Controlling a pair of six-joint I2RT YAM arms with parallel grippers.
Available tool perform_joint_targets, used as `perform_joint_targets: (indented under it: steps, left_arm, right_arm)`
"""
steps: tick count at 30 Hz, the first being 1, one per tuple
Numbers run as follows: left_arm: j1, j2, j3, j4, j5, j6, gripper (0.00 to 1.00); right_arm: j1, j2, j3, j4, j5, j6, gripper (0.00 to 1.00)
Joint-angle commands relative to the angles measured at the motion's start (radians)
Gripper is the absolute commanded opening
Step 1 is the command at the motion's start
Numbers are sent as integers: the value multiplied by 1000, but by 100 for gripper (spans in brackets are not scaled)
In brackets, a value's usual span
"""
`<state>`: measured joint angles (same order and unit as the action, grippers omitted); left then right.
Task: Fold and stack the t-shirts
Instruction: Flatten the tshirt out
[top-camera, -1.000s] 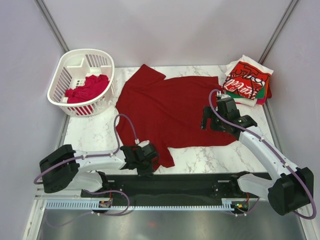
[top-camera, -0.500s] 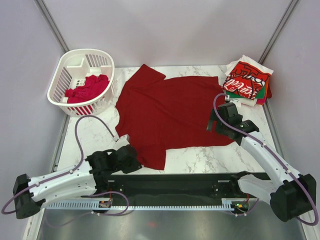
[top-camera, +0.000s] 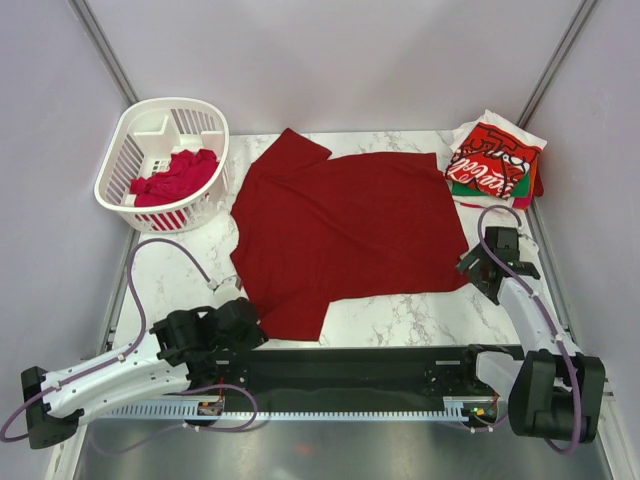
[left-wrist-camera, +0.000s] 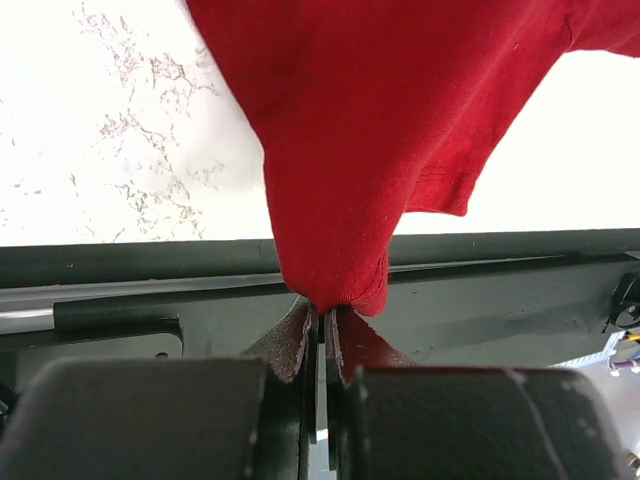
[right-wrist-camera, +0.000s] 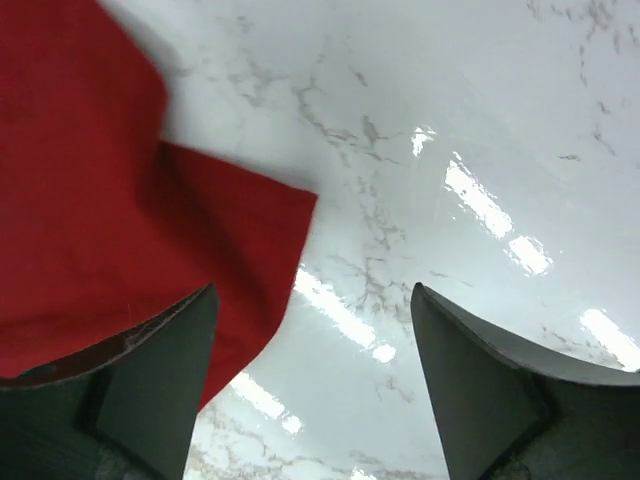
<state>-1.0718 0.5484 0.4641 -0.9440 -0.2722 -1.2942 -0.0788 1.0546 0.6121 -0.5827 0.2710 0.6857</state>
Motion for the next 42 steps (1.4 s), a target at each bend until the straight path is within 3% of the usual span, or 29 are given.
perform_joint_targets:
  steps: [1,2,3,20,22,29,33,37,42]
  left_arm:
    - [0,-11,-8,10,-21,1,2]
    - [0,-16,-12,19,-16,4,2]
    - [0,-21,-18,20,-10,6,2]
    - [0,-18,-18,39,-25,26,2]
    - [0,-19,-16,39,-25,26,2]
    - [0,-19,10,36,-25,35,2]
    - [0,-16,51,25,-18,52,2]
    - [1,-10,102,-16,-1,29,2]
    - [1,-16,140,-55,22,16,2]
  right_arm:
    - [-88,10,-82,133,-160,37,84]
    - [-139,10,-104,161,-186,38,74]
    - [-160,15,-123,208,-229,44,72]
    - [-223,179,-160,382,-352,11,48]
    - [-223,144,-173,377,-371,2,33]
    - [-223,-36,-166,262,-402,-20,0]
    - [-223,-168,-91,89,-357,-41,0]
    - [-228,-191,15,-60,-328,-57,0]
    - [-228,-298,21,-207,-349,-8,0]
